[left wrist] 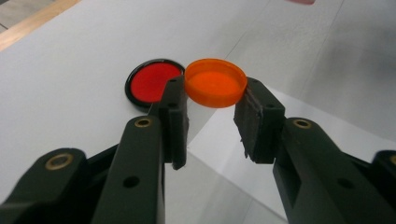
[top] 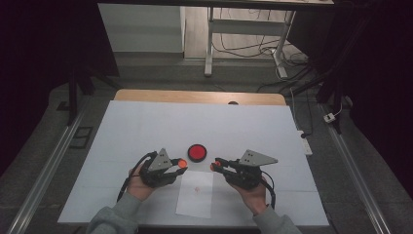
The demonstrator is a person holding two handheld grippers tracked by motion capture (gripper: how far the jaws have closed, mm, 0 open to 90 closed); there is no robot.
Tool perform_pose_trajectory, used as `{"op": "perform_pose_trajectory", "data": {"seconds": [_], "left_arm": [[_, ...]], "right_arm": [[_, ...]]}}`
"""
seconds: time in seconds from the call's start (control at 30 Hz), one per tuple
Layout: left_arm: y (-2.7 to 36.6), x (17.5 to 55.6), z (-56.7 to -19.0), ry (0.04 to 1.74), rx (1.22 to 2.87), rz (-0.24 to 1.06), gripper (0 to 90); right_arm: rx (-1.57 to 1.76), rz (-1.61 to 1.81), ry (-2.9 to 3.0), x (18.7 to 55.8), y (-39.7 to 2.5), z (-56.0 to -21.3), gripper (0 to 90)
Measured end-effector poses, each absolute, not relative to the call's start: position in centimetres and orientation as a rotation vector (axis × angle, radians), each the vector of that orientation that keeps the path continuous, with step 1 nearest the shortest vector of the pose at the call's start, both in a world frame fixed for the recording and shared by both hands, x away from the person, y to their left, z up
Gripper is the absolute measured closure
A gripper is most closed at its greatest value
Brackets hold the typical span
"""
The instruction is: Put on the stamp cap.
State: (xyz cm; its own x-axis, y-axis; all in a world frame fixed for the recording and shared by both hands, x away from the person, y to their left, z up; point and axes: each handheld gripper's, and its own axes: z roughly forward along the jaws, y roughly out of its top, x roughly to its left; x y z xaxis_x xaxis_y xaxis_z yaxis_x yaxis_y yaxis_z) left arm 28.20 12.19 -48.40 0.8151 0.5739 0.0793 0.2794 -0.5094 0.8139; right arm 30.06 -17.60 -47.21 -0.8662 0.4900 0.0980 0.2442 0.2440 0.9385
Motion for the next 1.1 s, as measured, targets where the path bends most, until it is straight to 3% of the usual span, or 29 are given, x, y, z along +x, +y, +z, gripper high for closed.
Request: {"op": "perform_pose_trajectory", "data": {"seconds": [1.1], "left_arm": [[7.4,28.3,-51.0,0.567,2.187,0.350,63.8]], "right_arm": [[0.657,1.670,2.292,29.8,-17.5,-47.0,72.0]]}}
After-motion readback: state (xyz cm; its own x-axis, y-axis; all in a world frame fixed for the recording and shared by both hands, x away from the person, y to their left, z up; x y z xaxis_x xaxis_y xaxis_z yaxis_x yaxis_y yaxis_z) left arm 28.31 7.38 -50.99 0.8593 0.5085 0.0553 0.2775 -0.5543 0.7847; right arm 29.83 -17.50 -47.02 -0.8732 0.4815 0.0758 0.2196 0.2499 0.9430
